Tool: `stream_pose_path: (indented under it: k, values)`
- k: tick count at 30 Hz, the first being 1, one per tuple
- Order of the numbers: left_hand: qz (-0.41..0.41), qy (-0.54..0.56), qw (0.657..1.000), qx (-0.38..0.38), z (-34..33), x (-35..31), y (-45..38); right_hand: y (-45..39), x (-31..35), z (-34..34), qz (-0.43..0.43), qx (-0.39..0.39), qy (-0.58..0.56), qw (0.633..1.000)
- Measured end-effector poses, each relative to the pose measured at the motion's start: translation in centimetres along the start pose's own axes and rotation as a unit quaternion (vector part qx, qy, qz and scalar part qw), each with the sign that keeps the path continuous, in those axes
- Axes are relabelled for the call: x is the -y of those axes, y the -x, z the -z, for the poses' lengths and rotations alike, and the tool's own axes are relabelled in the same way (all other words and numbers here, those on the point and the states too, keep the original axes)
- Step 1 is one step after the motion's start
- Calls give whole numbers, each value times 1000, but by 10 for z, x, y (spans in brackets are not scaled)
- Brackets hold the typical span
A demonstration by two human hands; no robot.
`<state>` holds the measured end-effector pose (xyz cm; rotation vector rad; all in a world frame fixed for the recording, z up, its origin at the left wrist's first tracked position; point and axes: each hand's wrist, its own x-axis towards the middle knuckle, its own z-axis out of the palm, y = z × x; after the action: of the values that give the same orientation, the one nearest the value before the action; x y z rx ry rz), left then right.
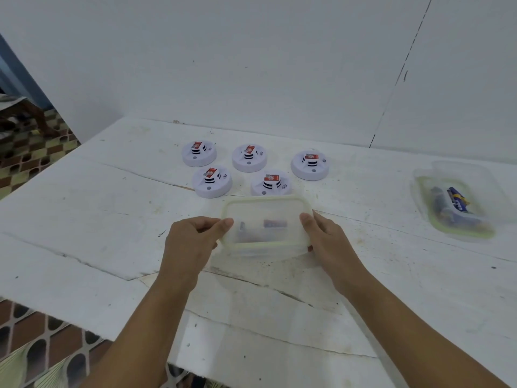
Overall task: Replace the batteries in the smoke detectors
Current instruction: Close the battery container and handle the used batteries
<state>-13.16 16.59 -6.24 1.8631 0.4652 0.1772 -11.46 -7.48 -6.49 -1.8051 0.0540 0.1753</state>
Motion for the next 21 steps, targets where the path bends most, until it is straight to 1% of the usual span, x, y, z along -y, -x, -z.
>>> stream_pose_path:
  k: [6, 8, 10, 13, 16, 18, 20, 21]
  values:
    - [-9, 0, 1000, -2, -2, 2, 1, 1, -1, -4, -17, -8, -20, 1000]
    - [-11, 0, 1000, -3, -2, 1, 2, 1, -1, -3, -47, -21, -35, 998]
    - [-10, 1, 1000, -4, -3, 1, 3, 0, -1, 0, -63, -14, -41, 997]
    - [-8, -1, 1000, -1, -3, 0, 5, -4, 1, 5, -69, 14, -17, 997]
    - [-15, -24, 1000, 2, -3, 1, 6, -14, -1, 7, -84, 15, 23, 996]
    - [-12, -39, 999, 5, -4, 0, 9, -21, -2, 10, -46, -13, 105, 993]
    - [-15, -72, 997, 16, -6, -1, 15, -27, 7, 11, 25, -40, 182, 982]
    - [-18, -84, 996, 28, -7, -2, 18, -31, 13, 11, 61, -37, 205, 976]
